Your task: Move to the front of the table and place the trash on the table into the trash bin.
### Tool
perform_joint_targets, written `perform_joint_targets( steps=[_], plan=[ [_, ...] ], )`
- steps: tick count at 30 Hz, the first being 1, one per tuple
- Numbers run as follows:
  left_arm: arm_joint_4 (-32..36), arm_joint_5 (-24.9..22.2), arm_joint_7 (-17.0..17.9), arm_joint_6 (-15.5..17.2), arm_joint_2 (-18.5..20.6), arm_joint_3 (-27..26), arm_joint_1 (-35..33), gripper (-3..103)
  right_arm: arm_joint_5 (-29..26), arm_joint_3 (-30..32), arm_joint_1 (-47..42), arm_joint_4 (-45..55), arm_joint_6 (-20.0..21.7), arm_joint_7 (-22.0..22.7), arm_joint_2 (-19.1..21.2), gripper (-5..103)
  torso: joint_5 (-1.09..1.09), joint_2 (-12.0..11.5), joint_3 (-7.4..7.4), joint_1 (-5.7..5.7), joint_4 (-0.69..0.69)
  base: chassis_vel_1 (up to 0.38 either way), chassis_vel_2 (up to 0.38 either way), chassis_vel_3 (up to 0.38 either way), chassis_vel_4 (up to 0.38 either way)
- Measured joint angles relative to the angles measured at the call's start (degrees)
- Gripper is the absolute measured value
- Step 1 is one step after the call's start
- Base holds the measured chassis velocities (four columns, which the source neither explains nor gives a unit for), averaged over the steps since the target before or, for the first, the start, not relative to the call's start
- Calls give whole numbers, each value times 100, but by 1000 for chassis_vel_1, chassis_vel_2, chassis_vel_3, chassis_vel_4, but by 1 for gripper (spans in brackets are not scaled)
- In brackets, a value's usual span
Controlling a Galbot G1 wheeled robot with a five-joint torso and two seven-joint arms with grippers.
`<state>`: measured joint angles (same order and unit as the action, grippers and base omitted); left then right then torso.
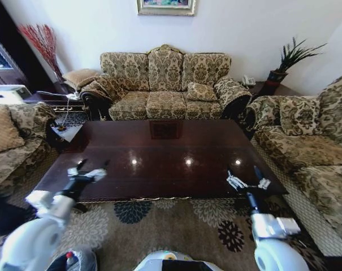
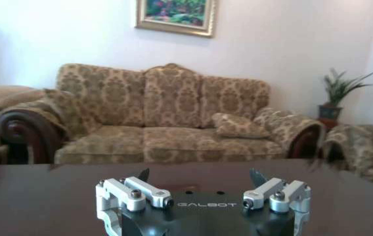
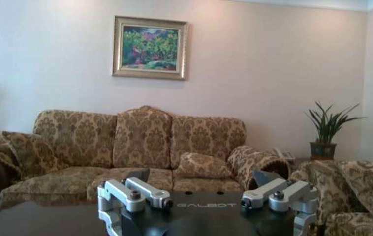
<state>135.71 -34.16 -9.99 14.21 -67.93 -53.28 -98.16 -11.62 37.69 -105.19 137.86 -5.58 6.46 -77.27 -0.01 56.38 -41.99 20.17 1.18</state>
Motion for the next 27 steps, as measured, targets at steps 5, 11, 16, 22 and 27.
perform_joint_targets(
  steps=[5, 11, 16, 22, 27],
  plan=[
    [-17, 33, -77, -57, -49, 69, -4, 100, 29, -1, -26, 2, -27, -24, -7, 100, 1, 0, 0, 0, 2, 0, 0, 0, 0],
    [-59, 17, -77, -58, -56, 52, -1, 100, 27, -5, -11, -4, -27, -29, -3, 100, 1, 0, 0, 0, 1, 0, 0, 0, 0],
    [-72, 9, -74, -58, -58, 42, 2, 100, 23, -7, -4, -11, -26, -30, -1, 100, 1, 0, 0, 0, 1, 0, 0, 0, 0],
    [-89, -4, -68, -53, -61, 30, 4, 100, 17, -9, 4, -19, -23, -33, 1, 100, 1, 0, 0, 0, 0, 0, 0, 0, 0],
    [-97, -9, -63, -50, -62, 26, 6, 100, 12, -9, 7, -23, -19, -35, 3, 100, 1, 0, 0, 0, 0, 0, 0, 0, 0]
  ],
)
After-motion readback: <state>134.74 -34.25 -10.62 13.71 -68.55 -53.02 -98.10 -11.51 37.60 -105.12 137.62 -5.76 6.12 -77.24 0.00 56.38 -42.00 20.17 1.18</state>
